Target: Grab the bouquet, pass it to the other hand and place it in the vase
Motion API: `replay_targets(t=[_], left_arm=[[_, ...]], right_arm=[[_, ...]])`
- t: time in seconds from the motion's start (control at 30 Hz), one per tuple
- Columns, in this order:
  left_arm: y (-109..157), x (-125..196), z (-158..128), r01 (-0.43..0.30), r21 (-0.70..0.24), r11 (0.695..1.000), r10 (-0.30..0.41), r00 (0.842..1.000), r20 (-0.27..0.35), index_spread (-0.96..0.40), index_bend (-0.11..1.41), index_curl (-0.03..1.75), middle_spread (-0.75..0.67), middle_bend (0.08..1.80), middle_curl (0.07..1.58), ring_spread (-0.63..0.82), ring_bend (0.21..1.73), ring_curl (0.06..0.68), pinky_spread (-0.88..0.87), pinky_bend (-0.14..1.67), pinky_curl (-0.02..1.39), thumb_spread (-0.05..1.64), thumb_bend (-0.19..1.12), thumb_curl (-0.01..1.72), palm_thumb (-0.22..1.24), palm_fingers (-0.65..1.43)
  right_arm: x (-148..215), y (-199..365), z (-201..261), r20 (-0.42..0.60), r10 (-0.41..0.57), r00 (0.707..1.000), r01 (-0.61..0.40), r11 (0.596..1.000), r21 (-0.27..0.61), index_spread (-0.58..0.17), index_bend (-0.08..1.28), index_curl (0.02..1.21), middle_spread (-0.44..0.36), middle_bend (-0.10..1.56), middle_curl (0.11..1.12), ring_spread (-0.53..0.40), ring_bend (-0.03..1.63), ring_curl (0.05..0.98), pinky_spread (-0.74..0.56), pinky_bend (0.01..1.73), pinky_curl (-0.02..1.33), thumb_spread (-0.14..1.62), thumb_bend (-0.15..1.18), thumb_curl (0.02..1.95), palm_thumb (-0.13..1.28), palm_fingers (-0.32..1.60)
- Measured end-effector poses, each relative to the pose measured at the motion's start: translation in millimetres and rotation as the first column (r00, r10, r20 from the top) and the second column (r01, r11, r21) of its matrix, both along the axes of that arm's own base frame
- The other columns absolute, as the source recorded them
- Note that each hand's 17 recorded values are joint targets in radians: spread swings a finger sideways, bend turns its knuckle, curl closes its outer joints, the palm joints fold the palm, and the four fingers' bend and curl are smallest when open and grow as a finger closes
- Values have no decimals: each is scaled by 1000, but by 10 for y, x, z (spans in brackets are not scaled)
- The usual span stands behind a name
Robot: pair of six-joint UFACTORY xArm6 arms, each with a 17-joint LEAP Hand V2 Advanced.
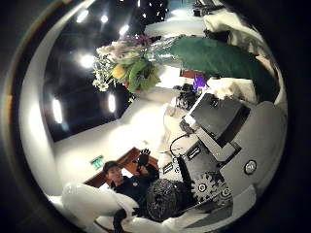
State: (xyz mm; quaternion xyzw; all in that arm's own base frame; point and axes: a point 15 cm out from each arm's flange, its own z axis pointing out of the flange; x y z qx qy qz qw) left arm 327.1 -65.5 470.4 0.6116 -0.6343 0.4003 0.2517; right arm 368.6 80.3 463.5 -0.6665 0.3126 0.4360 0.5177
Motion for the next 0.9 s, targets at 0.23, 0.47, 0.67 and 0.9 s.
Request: replay_targets(t=[0.23, 0.47, 0.67, 0.9], left_arm=[[-97, 44, 73, 14, -83, 996, -13, 1000, 17, 292, 166, 320, 457, 198, 314, 545, 490, 216, 506, 197, 291, 765, -38, 326, 136, 127], [-135, 70, 96, 19, -118, 993, -16, 1000, 24, 297, 163, 311, 459, 199, 316, 540, 498, 214, 508, 199, 301, 757, -38, 329, 134, 118], [-164, 101, 130, 23, -153, 988, -17, 999, 42, 301, 164, 306, 461, 198, 315, 544, 502, 209, 505, 199, 310, 754, -38, 332, 133, 112], [-216, 145, 152, 34, -216, 976, -24, 999, 49, 299, 160, 295, 457, 199, 315, 539, 517, 208, 505, 204, 319, 749, -39, 332, 141, 101]], right_arm=[[-109, 238, -155, -12, 63, 998, -62, 997, 42, -227, 1128, 740, -108, 1331, 647, -185, 1430, 572, -263, 1072, 927, -14, -19, 876, 1195, 1184], [-143, 353, -261, -9, 96, 995, -95, 993, 71, -227, 1127, 740, -108, 1332, 645, -176, 1429, 573, -267, 1064, 939, -14, -19, 873, 1196, 1184], [-103, 397, -272, -6, 98, 995, -97, 990, 103, -226, 1130, 740, -108, 1335, 645, -177, 1428, 575, -272, 1056, 950, -15, -20, 864, 1189, 1181], [-85, 467, -320, -4, 115, 993, -114, 986, 126, -226, 1130, 739, -108, 1335, 644, -177, 1427, 576, -276, 1048, 961, -14, -20, 862, 1185, 1181]])
